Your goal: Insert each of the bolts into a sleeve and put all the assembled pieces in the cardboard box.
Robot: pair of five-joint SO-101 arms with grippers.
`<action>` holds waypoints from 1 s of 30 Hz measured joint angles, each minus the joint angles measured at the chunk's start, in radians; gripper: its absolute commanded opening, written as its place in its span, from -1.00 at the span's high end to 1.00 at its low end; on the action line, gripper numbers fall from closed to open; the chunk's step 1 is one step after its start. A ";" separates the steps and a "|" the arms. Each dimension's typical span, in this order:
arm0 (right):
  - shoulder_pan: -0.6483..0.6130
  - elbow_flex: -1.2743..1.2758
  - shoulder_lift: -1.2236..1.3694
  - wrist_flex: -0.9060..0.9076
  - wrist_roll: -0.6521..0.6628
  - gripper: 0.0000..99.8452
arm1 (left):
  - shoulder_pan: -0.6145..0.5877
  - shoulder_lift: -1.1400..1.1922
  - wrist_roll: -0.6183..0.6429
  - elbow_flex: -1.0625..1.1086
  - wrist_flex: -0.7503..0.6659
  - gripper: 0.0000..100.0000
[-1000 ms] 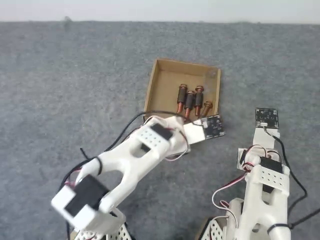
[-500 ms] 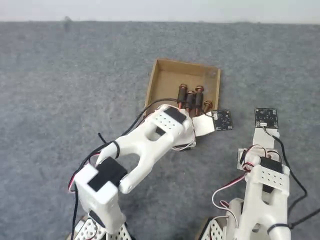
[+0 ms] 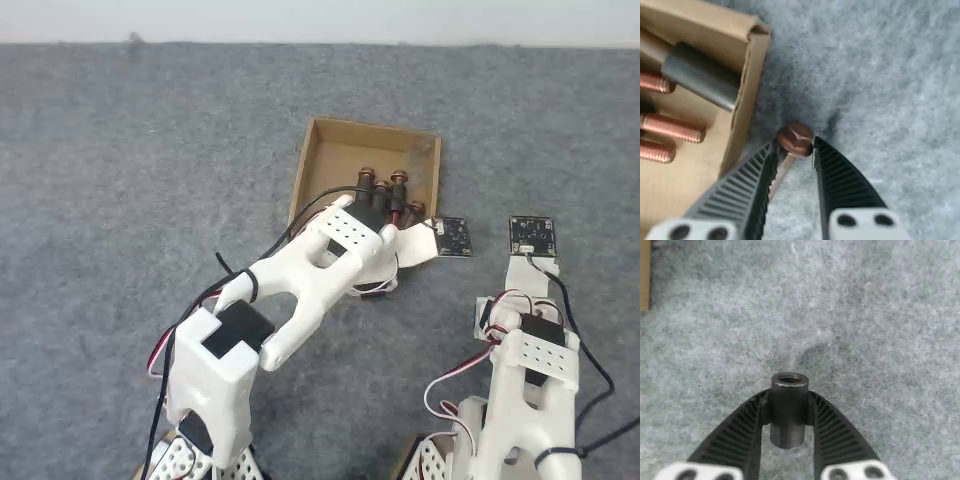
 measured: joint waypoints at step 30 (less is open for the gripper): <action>0.000 0.000 0.000 -0.018 0.000 0.99 | -0.006 0.003 0.534 -0.020 0.110 0.80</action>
